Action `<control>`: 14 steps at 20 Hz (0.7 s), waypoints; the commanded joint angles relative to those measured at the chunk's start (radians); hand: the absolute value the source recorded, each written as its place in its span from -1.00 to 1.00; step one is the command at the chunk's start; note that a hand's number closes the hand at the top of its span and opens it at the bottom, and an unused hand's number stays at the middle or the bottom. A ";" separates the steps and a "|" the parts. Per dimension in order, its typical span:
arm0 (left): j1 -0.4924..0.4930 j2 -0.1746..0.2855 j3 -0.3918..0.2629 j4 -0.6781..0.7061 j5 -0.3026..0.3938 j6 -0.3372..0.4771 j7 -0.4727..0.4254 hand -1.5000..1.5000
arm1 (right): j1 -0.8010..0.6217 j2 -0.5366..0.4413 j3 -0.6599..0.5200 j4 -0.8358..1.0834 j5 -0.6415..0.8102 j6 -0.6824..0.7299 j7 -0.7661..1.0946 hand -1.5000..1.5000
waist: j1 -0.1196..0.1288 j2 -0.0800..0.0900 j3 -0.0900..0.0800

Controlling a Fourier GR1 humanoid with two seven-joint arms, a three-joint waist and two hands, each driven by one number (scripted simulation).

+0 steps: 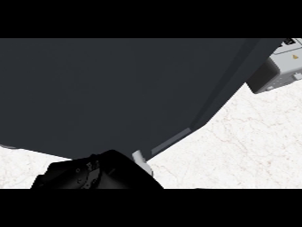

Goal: Pick up the wine, place it into the cabinet and close the cabinet

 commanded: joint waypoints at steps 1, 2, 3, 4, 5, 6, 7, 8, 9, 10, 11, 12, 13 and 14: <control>-0.009 0.047 0.085 0.011 0.088 -0.050 0.049 -1.00 | -0.241 0.022 -0.098 0.201 -0.109 -0.028 -0.014 1.00 | 0.010 0.004 0.001; 0.012 0.037 0.083 0.003 0.075 -0.064 0.028 -1.00 | -0.301 0.022 -0.127 0.243 -0.136 -0.043 -0.022 1.00 | 0.013 0.001 0.001; 0.027 0.065 0.125 -0.003 0.103 -0.082 0.048 -1.00 | -0.305 0.022 -0.092 0.309 -0.131 -0.060 -0.100 1.00 | 0.015 0.002 0.002; 0.000 0.001 0.050 0.065 0.028 -0.078 -0.006 -1.00 | -0.366 0.023 -0.141 0.365 -0.186 -0.019 -0.103 1.00 | -0.005 0.007 0.001; 0.010 0.061 0.117 -0.001 0.090 -0.086 0.045 -1.00 | -0.387 0.023 -0.165 0.431 -0.205 -0.006 -0.122 1.00 | 0.020 0.008 0.002; 0.051 0.035 0.108 0.033 0.079 -0.127 0.013 -1.00 | -0.418 0.023 -0.181 0.466 -0.244 0.018 -0.145 1.00 | 0.009 0.005 0.002; -0.012 0.033 0.102 0.038 0.074 -0.075 0.037 -1.00 | -0.481 0.023 -0.180 0.533 -0.256 0.012 -0.155 1.00 | 0.004 0.010 0.001; -0.028 0.040 0.117 0.050 0.102 -0.107 0.045 -1.00 | -0.478 0.023 -0.161 0.589 -0.282 0.029 -0.217 1.00 | 0.004 0.012 0.001; -0.013 0.053 0.148 0.063 0.105 -0.108 0.055 -1.00 | -0.494 0.023 -0.193 0.620 -0.330 0.059 -0.231 1.00 | -0.004 0.009 0.002; 0.001 0.051 0.130 0.034 0.113 -0.121 0.062 -1.00 | -0.502 0.023 -0.192 0.649 -0.405 0.066 -0.229 1.00 | 0.021 0.013 0.002; -0.022 0.050 0.147 0.066 0.119 -0.125 0.055 -1.00 | -0.483 0.023 -0.211 0.638 -0.471 0.176 -0.196 1.00 | 0.008 0.016 0.002; -0.039 0.058 0.141 0.069 0.107 -0.125 0.055 -1.00 | -0.483 0.023 -0.196 0.644 -0.538 0.211 -0.160 1.00 | 0.022 0.022 0.001; -0.014 0.065 0.163 0.070 0.124 -0.141 0.058 -1.00 | -0.462 0.023 -0.198 0.652 -0.569 0.300 -0.135 1.00 | 0.019 0.020 0.002; -0.027 0.071 0.160 0.064 0.121 -0.143 0.063 -1.00 | -0.500 0.023 -0.184 0.679 -0.625 0.307 -0.110 1.00 | 0.028 0.019 0.001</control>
